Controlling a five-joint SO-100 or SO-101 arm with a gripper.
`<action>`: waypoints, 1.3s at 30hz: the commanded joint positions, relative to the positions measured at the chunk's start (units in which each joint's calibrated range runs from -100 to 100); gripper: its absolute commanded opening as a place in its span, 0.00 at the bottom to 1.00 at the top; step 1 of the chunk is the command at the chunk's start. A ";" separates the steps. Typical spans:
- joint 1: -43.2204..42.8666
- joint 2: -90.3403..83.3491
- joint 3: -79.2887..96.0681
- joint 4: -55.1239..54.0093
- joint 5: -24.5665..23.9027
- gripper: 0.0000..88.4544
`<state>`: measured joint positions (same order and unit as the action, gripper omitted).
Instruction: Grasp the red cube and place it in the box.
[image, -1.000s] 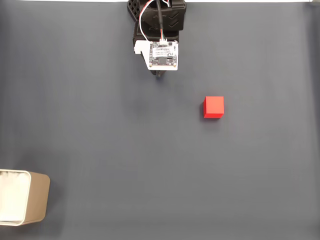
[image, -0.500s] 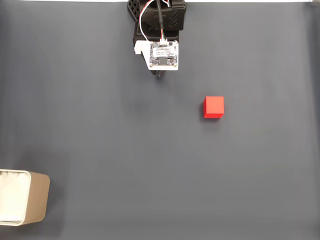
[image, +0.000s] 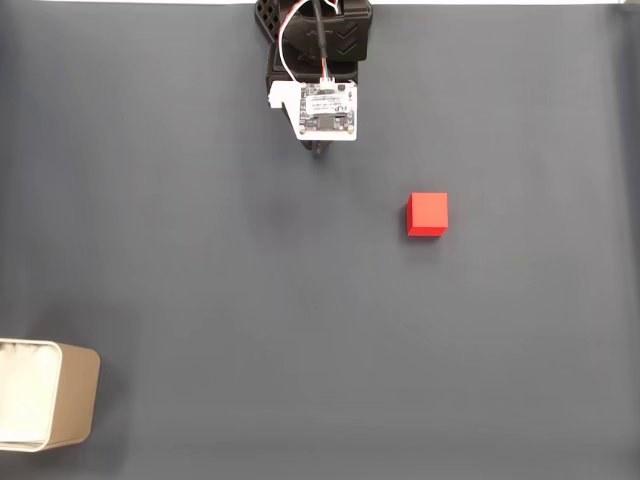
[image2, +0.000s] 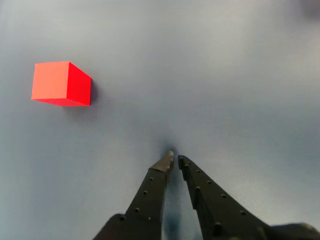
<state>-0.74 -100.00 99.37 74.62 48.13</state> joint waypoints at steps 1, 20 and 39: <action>0.32 0.09 0.54 1.20 0.15 0.00; 0.81 13.08 -23.55 -44.54 -2.59 0.00; -0.11 38.21 -66.34 -15.36 -1.17 0.00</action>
<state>-0.37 -64.83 39.06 53.94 45.98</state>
